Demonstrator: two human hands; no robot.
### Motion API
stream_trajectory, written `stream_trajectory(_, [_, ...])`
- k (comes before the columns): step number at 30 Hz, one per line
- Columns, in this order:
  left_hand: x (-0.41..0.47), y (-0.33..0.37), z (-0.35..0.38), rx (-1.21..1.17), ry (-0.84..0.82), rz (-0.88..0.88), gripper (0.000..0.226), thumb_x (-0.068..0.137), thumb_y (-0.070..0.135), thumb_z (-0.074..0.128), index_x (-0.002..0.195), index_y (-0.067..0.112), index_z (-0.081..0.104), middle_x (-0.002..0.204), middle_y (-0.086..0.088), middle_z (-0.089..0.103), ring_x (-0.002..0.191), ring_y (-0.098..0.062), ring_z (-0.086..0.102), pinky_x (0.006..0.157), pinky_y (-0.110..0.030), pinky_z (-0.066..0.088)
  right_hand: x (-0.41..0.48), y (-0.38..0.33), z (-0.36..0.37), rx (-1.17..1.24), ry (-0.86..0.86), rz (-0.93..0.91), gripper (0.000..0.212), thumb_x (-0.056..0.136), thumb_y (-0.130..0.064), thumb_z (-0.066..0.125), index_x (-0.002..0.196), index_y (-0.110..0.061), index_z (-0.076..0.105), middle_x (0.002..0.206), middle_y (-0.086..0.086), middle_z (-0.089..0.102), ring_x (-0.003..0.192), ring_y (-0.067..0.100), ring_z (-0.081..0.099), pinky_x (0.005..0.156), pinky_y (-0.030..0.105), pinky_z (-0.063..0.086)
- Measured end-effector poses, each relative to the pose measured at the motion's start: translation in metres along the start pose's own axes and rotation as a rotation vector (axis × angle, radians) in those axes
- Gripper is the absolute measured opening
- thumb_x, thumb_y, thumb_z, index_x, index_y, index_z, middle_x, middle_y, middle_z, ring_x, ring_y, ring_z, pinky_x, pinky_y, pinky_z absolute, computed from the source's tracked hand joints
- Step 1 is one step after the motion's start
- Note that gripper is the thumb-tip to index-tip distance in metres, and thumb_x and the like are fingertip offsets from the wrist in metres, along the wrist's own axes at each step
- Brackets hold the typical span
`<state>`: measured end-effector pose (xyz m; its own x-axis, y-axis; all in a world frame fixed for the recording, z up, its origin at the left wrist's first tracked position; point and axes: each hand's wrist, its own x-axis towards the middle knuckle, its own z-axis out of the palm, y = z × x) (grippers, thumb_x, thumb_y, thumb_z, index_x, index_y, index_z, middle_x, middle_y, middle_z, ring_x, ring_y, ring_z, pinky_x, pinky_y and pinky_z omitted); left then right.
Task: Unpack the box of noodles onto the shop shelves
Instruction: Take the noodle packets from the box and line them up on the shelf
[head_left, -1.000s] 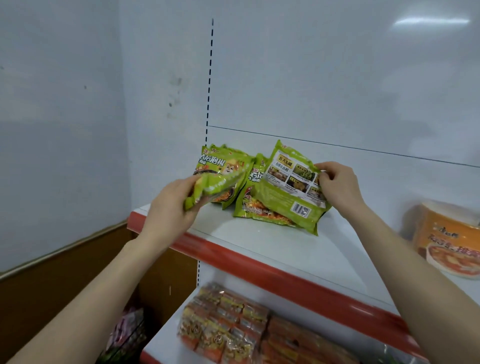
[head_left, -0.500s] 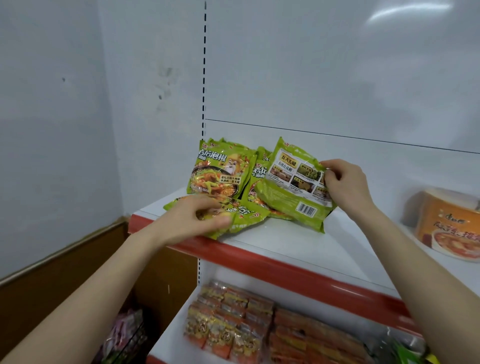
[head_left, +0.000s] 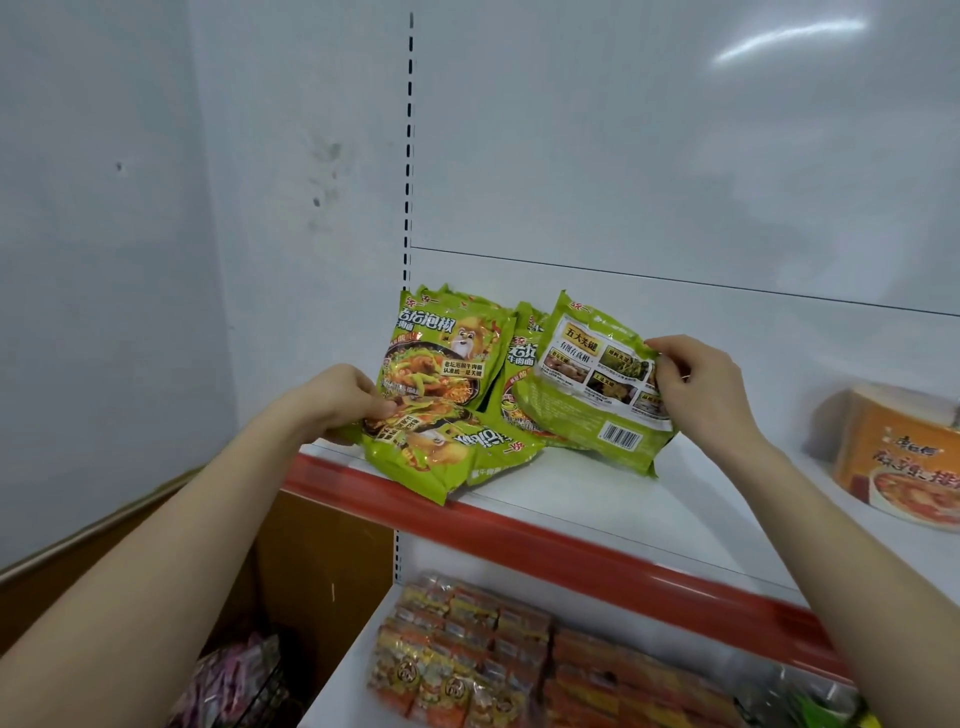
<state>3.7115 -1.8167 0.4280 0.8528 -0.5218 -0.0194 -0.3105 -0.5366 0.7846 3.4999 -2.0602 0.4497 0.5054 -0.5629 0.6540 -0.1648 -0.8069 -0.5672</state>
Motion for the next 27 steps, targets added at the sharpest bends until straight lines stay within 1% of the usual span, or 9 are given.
stream_trajectory(5, [-0.012, -0.006, -0.017, -0.258, 0.028, -0.023, 0.017, 0.084, 0.006, 0.064, 0.069, 0.007, 0.056, 0.066, -0.011, 0.058, 0.049, -0.017, 0.057, 0.041, -0.019, 0.049, 0.003, -0.001, -0.001, 0.002, 0.010, 0.015, 0.032, 0.092, -0.001, 0.039, 0.110, -0.006, 0.065, 0.109, 0.009, 0.066, 0.089, 0.014, 0.051, 0.077, 0.022, 0.035])
stream_trajectory(10, [-0.012, -0.017, -0.016, -0.736, 0.205, -0.082, 0.019, 0.087, -0.003, 0.054, 0.070, 0.001, 0.048, 0.067, -0.015, 0.053, 0.034, -0.016, 0.058, 0.037, -0.028, 0.052, 0.004, -0.001, 0.000, 0.003, 0.014, 0.024, 0.032, 0.091, 0.000, 0.039, 0.108, -0.005, 0.067, 0.109, 0.009, 0.067, 0.089, 0.014, 0.051, 0.079, 0.023, 0.035])
stream_trajectory(13, [-0.001, -0.007, 0.009, -1.011, 0.270, -0.121, 0.014, 0.088, -0.006, 0.050, 0.075, -0.001, 0.048, 0.067, -0.017, 0.056, 0.047, -0.023, 0.060, 0.036, -0.030, 0.052, 0.006, -0.001, -0.001, -0.003, 0.010, 0.024, 0.032, 0.091, 0.000, 0.040, 0.107, -0.005, 0.067, 0.108, 0.009, 0.067, 0.089, 0.014, 0.051, 0.078, 0.023, 0.034])
stream_trajectory(15, [0.007, 0.004, 0.031, -1.179, 0.279, -0.147, 0.009, 0.087, -0.008, 0.052, 0.094, -0.003, 0.052, 0.074, -0.017, 0.064, 0.063, -0.026, 0.064, 0.047, -0.038, 0.055, 0.007, 0.000, -0.002, -0.002, 0.008, 0.026, 0.031, 0.091, 0.000, 0.040, 0.107, -0.006, 0.067, 0.106, 0.009, 0.067, 0.089, 0.015, 0.051, 0.078, 0.023, 0.035])
stream_trajectory(16, [0.012, 0.008, 0.042, -1.235, 0.290, -0.166, 0.021, 0.085, -0.010, 0.053, 0.104, -0.002, 0.052, 0.085, -0.018, 0.064, 0.074, -0.028, 0.064, 0.054, -0.044, 0.056, 0.007, 0.000, -0.002, -0.002, 0.005, 0.027, 0.031, 0.092, -0.001, 0.040, 0.107, -0.006, 0.067, 0.106, 0.009, 0.067, 0.089, 0.015, 0.051, 0.078, 0.024, 0.035])
stream_trajectory(18, [0.017, 0.015, 0.060, -1.254, 0.348, -0.202, 0.025, 0.082, -0.013, 0.055, 0.104, 0.000, 0.052, 0.101, -0.019, 0.060, 0.089, -0.033, 0.062, 0.058, -0.053, 0.056, 0.008, 0.000, 0.000, -0.007, -0.002, 0.026, 0.031, 0.092, -0.001, 0.040, 0.107, -0.006, 0.066, 0.105, 0.009, 0.067, 0.088, 0.016, 0.051, 0.078, 0.024, 0.034])
stream_trajectory(21, [0.025, 0.019, 0.076, -1.152, 0.381, -0.248, 0.015, 0.081, -0.013, 0.056, 0.078, -0.002, 0.046, 0.100, -0.019, 0.059, 0.081, -0.032, 0.060, 0.069, -0.050, 0.056, 0.008, 0.001, 0.001, -0.018, -0.008, 0.016, 0.031, 0.092, -0.001, 0.041, 0.108, -0.006, 0.066, 0.104, 0.009, 0.067, 0.088, 0.016, 0.051, 0.077, 0.023, 0.034])
stream_trajectory(25, [0.030, 0.019, 0.084, -1.076, 0.339, -0.207, 0.026, 0.082, -0.014, 0.053, 0.068, 0.007, 0.046, 0.095, -0.017, 0.057, 0.078, -0.035, 0.059, 0.044, -0.036, 0.053, 0.009, 0.002, 0.000, -0.017, -0.014, 0.013, 0.030, 0.092, -0.001, 0.041, 0.108, -0.006, 0.066, 0.102, 0.008, 0.066, 0.087, 0.016, 0.051, 0.076, 0.023, 0.034])
stream_trajectory(27, [0.033, 0.018, 0.086, -1.001, 0.313, -0.184, 0.024, 0.083, -0.009, 0.057, 0.068, 0.009, 0.048, 0.097, -0.018, 0.059, 0.084, -0.035, 0.061, 0.047, -0.036, 0.055, 0.009, 0.003, 0.000, -0.024, -0.014, 0.008, 0.030, 0.092, -0.001, 0.041, 0.108, -0.006, 0.066, 0.102, 0.008, 0.067, 0.087, 0.016, 0.051, 0.077, 0.023, 0.034])
